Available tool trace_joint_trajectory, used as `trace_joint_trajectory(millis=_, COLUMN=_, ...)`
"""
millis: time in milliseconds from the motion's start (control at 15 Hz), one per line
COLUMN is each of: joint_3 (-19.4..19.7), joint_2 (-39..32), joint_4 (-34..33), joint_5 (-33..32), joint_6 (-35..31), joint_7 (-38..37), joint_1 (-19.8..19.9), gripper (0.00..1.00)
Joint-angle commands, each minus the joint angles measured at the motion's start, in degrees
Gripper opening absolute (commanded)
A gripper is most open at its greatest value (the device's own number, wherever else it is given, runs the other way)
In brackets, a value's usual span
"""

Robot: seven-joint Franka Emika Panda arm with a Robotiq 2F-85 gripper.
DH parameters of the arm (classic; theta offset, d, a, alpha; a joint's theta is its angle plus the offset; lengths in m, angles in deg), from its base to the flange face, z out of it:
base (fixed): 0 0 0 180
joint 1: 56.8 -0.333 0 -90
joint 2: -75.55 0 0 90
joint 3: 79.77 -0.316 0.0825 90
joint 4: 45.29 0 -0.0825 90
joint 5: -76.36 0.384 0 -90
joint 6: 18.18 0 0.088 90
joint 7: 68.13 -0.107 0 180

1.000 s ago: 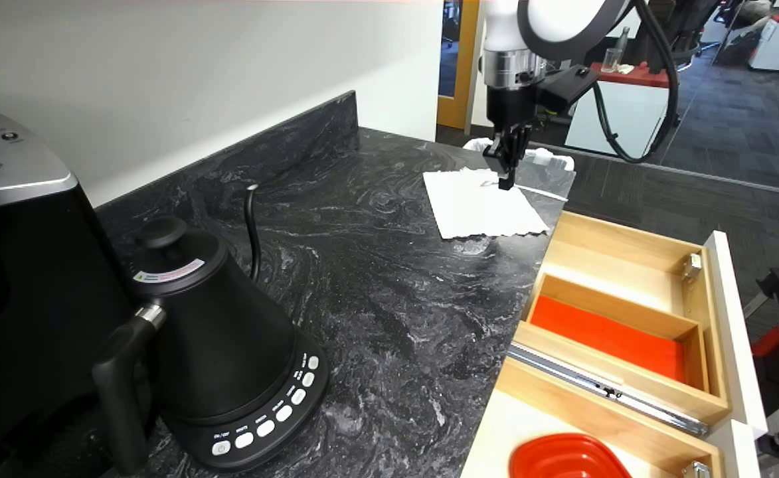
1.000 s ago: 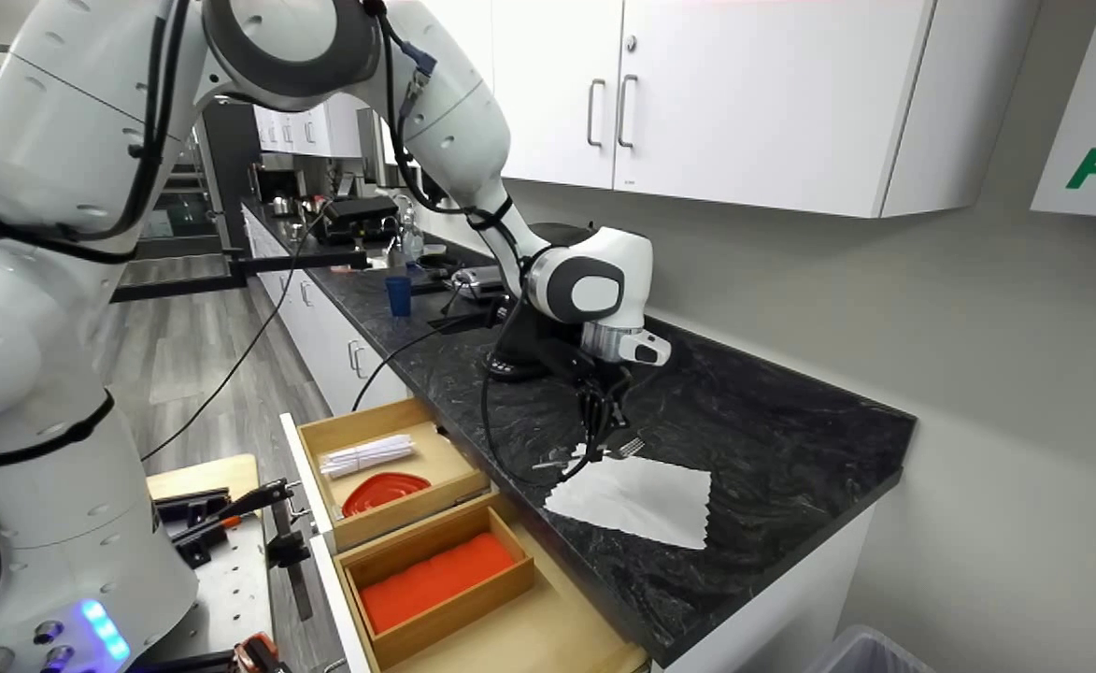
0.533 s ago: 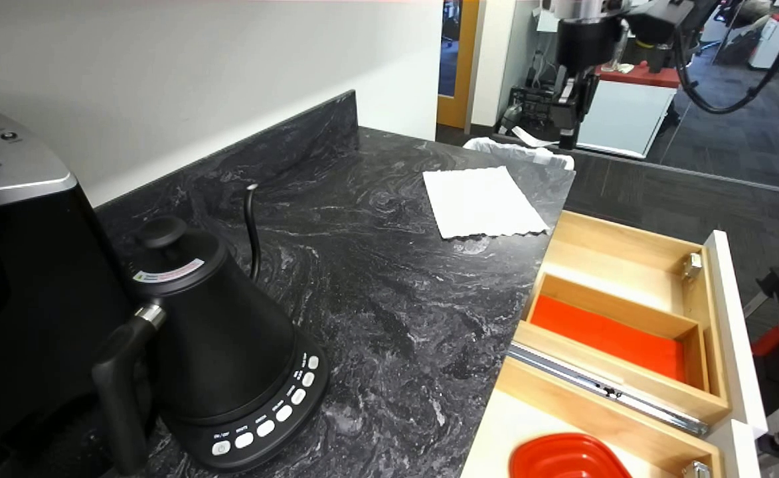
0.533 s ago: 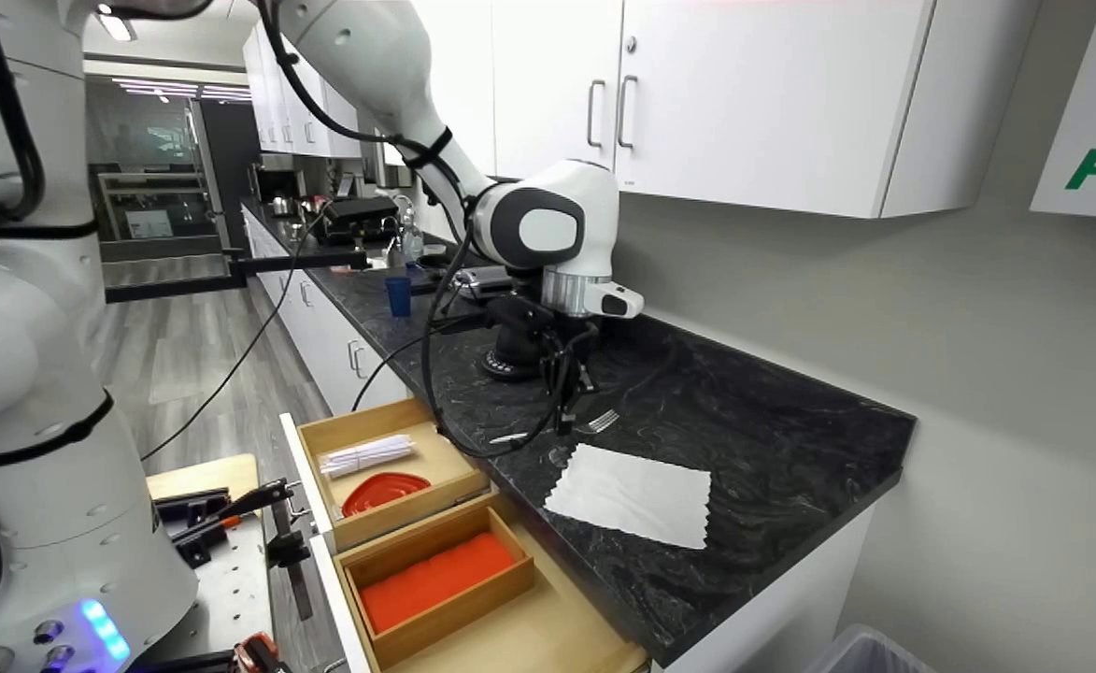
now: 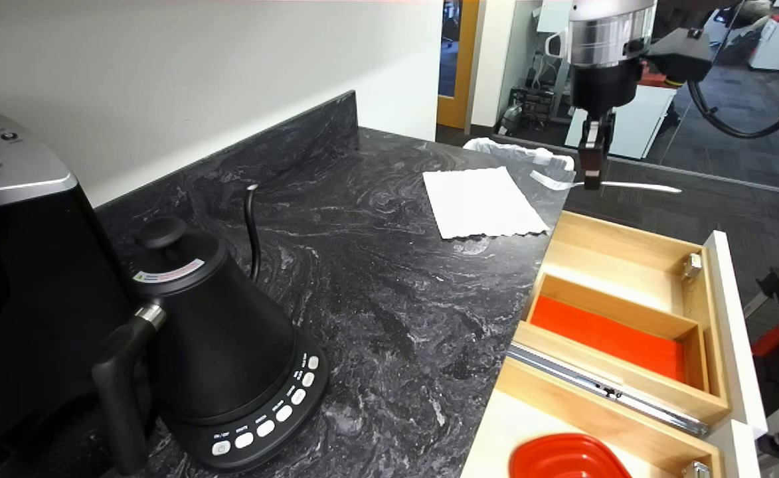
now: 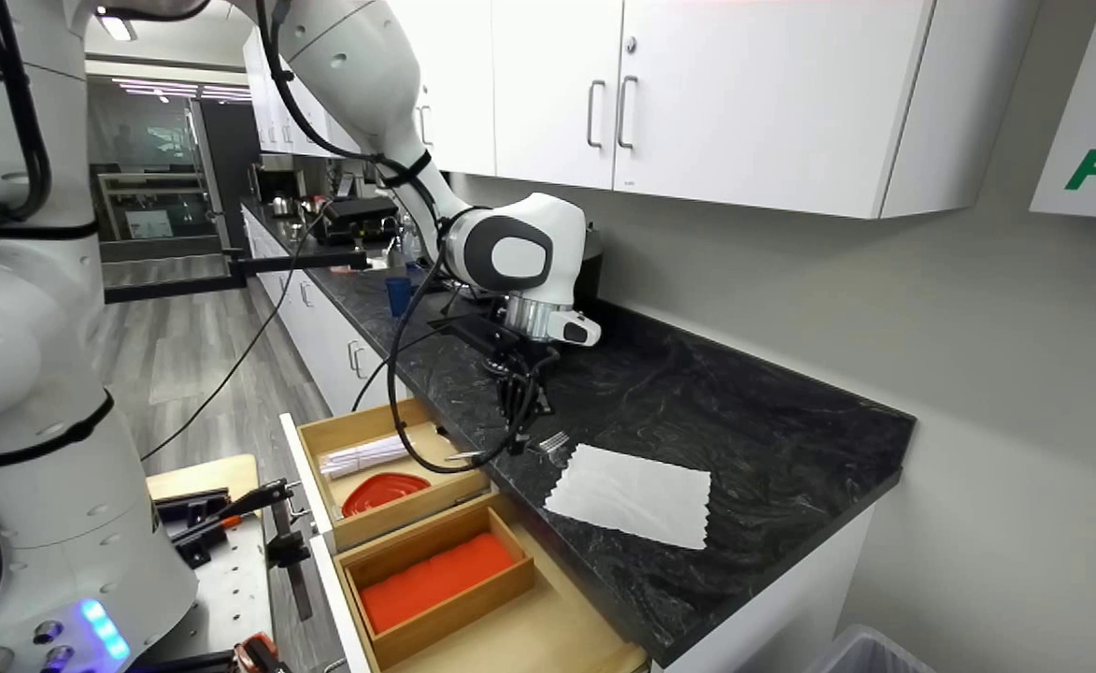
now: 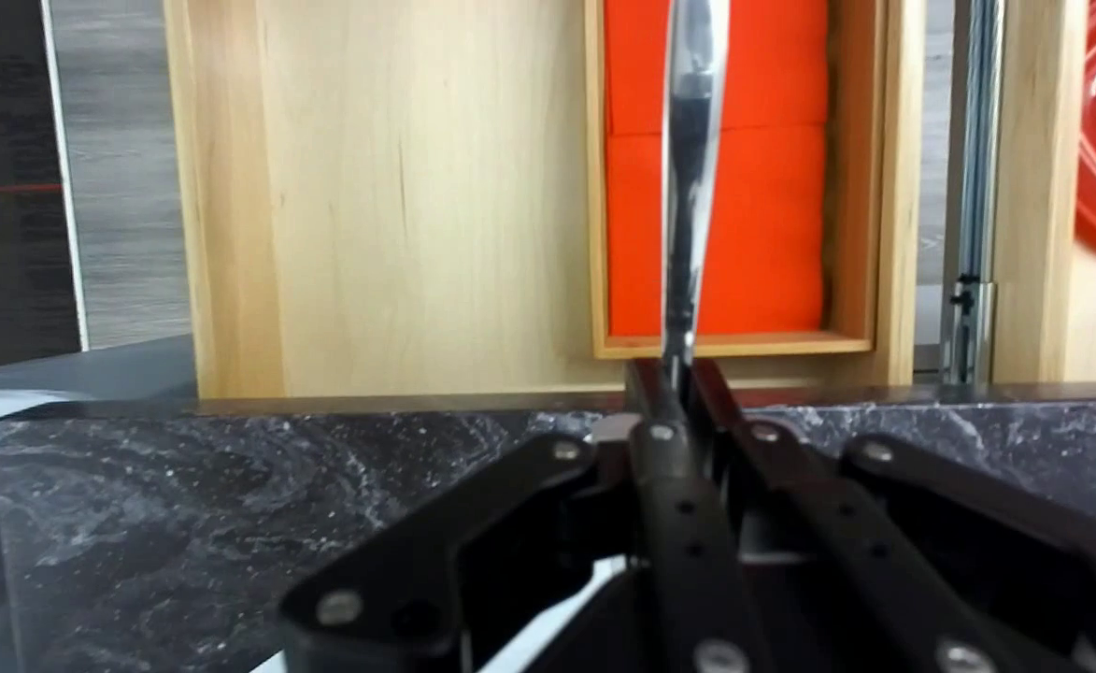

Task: Remove the fork from the counter and place it in the open drawer on the right

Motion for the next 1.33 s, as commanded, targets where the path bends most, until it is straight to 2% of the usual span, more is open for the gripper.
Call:
trace_joint_trajectory(millis=0, joint_3=-1.11, joint_2=-2.39, joint_4=-0.45, joint_5=-0.44, joint_6=0.99, joint_7=1.23, joint_1=-0.62, gripper=0.05)
trace_joint_trajectory(millis=600, joint_3=-0.99, joint_2=-8.19, joint_4=-3.23, joint_5=-0.41, joint_6=4.33, joint_7=-0.2, joint_1=-0.93, gripper=0.05)
trace_joint_trajectory(millis=867, joint_3=-0.92, joint_2=-6.62, joint_4=-1.97, joint_5=-0.63, joint_6=5.94, joint_7=0.23, joint_1=-0.79, gripper=0.05)
trace_joint_trajectory(millis=1000, joint_3=-1.49, joint_2=-4.67, joint_4=0.12, joint_5=1.31, joint_6=2.54, joint_7=2.69, joint_1=0.41, gripper=0.05)
trace_joint_trajectory(millis=1267, joint_3=-1.11, joint_2=-2.24, joint_4=2.49, joint_5=1.43, joint_6=1.64, joint_7=6.78, joint_1=1.87, gripper=0.05)
